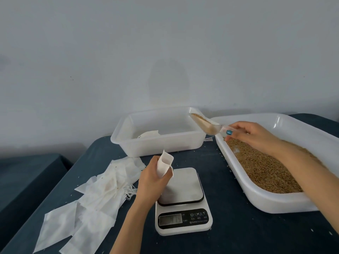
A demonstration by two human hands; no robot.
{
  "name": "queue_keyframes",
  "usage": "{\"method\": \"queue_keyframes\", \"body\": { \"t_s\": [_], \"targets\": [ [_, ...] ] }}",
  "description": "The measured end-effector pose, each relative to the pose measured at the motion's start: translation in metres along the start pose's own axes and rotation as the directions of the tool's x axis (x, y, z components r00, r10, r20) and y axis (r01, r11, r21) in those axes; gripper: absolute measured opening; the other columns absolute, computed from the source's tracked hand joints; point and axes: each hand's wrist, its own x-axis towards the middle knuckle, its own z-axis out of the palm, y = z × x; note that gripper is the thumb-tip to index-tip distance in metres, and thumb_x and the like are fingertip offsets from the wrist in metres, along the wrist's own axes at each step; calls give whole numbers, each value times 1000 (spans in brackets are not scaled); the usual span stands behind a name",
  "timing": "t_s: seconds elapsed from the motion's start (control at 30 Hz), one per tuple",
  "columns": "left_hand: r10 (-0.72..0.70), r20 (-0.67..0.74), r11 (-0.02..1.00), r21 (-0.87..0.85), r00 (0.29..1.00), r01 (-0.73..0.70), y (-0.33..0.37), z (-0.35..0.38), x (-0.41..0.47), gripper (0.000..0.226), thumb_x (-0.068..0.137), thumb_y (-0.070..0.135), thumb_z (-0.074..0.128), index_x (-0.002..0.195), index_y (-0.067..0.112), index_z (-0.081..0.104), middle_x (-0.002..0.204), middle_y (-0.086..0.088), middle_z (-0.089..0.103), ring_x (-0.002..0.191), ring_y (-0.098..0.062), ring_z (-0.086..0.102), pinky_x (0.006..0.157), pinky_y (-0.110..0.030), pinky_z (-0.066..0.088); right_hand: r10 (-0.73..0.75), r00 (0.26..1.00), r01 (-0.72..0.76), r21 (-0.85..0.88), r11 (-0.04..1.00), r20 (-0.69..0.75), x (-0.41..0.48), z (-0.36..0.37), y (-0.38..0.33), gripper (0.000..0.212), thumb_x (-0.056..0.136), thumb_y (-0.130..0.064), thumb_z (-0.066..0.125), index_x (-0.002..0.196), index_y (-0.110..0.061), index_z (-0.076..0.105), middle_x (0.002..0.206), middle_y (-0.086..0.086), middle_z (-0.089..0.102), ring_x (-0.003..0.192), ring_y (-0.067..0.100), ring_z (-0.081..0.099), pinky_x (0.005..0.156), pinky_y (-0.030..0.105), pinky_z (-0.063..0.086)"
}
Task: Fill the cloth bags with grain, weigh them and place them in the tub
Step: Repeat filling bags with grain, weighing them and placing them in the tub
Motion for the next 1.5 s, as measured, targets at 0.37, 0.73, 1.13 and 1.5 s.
{"method": "queue_keyframes", "body": {
  "t_s": [0.37, 0.73, 1.13, 1.5],
  "targets": [
    [-80, -1, 992, 96, 997, 80, -2, -7, 5, 24, 81, 23, 69, 89, 37, 52, 88, 15, 63, 82, -2, 59, 60, -23, 41, -285, 954, 300, -301, 905, 93, -3, 19, -15, 35, 86, -34, 68, 107, -59, 58, 90, -32, 64, 90, -2, 54, 78, 27, 44],
    [24, 63, 970, 239, 998, -39, 0, -3, 3, 28, 81, 30, 69, 104, 32, 52, 93, 12, 63, 88, -12, 59, 72, -34, 49, -393, 905, 410, -584, 701, 164, -4, 17, -27, 32, 90, -33, 63, 119, -48, 63, 93, -23, 62, 92, 0, 49, 101, 31, 28],
    [71, 190, 981, 164, 979, -103, 6, 2, -3, 27, 70, 40, 57, 92, 36, 42, 84, 10, 60, 70, -11, 57, 58, -30, 49, -570, 800, 515, -700, 494, 186, -6, 20, -69, 33, 86, -24, 71, 116, -39, 69, 101, -12, 63, 101, 15, 59, 112, 45, 25],
    [94, 175, 993, 60, 980, -106, 4, 3, -4, 30, 72, 42, 58, 98, 29, 50, 79, 12, 59, 64, -4, 53, 57, -25, 42, -625, 757, 520, -753, 404, 188, -5, 13, -83, 30, 84, -26, 72, 112, -35, 72, 101, -6, 66, 101, 22, 61, 110, 48, 28]
  ]
}}
